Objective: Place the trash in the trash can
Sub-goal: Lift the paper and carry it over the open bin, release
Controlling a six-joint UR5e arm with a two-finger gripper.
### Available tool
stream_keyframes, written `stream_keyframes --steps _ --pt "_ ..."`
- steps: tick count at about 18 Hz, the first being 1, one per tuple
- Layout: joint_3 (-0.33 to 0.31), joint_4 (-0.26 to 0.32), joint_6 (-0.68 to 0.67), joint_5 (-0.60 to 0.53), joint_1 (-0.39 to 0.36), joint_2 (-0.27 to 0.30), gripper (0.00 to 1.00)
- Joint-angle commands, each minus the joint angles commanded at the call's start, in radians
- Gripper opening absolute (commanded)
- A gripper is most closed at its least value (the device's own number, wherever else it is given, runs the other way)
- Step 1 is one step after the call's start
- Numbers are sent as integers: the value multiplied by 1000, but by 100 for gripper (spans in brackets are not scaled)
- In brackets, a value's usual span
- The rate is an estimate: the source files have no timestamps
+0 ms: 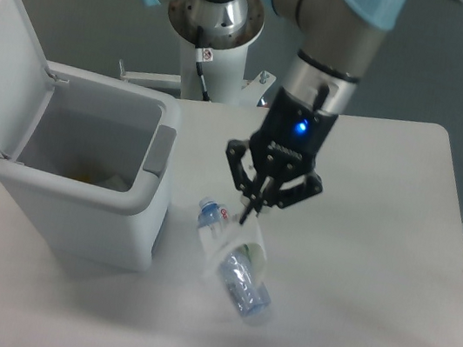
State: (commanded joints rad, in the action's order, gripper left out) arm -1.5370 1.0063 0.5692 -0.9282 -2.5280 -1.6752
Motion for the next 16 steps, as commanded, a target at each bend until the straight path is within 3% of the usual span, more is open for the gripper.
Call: stream_keyframes --steps 7,11,16 --pt "-20 6 -32 80 17 67 3" --pt "-176 -6 -11 75 69 149 6" --pt "-183 -5 -8 75 101 147 15"
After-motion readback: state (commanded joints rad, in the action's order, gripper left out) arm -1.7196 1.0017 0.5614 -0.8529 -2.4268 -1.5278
